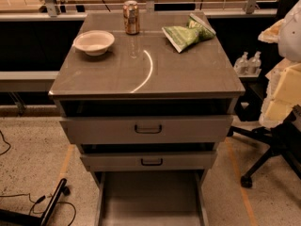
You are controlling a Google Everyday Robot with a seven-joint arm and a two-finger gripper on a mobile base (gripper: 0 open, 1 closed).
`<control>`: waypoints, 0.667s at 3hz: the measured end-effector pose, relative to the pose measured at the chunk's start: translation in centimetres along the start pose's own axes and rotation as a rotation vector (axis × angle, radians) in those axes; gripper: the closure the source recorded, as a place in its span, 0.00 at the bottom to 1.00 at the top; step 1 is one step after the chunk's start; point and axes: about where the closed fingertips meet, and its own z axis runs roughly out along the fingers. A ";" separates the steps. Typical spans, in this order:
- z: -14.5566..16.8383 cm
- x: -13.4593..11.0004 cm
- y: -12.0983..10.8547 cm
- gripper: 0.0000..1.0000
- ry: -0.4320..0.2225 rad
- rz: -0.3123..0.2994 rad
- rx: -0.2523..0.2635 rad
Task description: Place orange can into bottom drawer
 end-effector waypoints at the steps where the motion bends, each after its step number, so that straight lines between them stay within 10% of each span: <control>1: 0.0 0.0 0.0 0.00 0.000 0.000 0.000; 2: 0.3 -0.6 -1.7 0.00 -0.049 0.027 0.040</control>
Offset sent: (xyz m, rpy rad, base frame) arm 0.0908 0.0019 0.0168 0.2308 -0.2211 -0.0962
